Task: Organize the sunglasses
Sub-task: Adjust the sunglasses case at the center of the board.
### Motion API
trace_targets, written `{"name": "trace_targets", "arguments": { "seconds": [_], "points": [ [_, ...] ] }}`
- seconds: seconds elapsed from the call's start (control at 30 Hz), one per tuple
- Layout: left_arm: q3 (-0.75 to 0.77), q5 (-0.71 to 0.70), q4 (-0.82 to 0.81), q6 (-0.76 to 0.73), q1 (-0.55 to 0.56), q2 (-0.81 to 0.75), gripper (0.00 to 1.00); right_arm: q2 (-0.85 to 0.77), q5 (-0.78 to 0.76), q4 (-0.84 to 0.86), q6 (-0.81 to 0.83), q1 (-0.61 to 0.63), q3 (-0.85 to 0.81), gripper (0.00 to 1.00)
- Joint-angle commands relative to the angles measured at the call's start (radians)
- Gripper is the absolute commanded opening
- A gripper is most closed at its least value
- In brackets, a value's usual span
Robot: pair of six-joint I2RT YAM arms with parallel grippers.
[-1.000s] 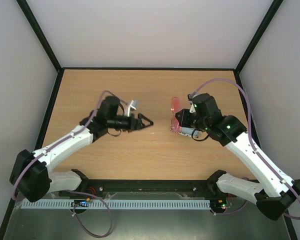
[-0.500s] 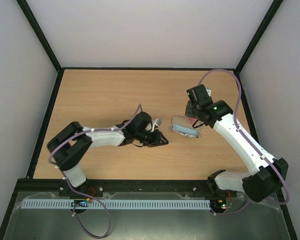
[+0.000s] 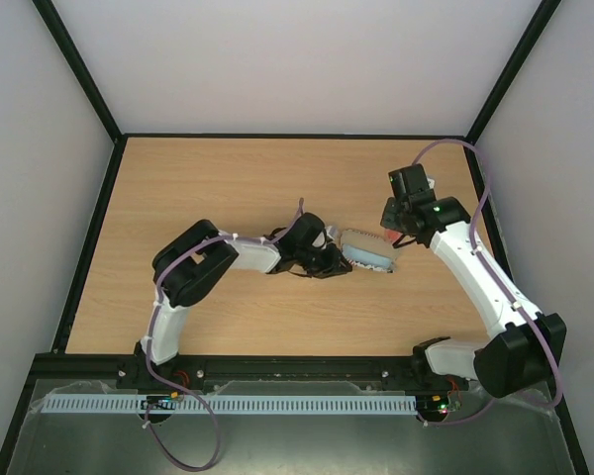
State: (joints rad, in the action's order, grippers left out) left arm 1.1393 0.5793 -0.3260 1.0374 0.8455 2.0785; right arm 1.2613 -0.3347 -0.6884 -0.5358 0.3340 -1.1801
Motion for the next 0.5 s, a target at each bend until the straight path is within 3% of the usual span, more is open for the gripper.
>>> {"name": "trace_targets", "arguments": {
  "seconds": [0.0, 0.47],
  "points": [
    [0.067, -0.012, 0.015, -0.013, -0.032, 0.033, 0.2, -0.029, 0.031, 0.009, 0.014, -0.008, 0.031, 0.01],
    [0.208, -0.028, 0.12, -0.075, -0.114, 0.132, 0.2, -0.021, 0.15, 0.035, 0.039, -0.01, 0.074, 0.01]
  ]
}}
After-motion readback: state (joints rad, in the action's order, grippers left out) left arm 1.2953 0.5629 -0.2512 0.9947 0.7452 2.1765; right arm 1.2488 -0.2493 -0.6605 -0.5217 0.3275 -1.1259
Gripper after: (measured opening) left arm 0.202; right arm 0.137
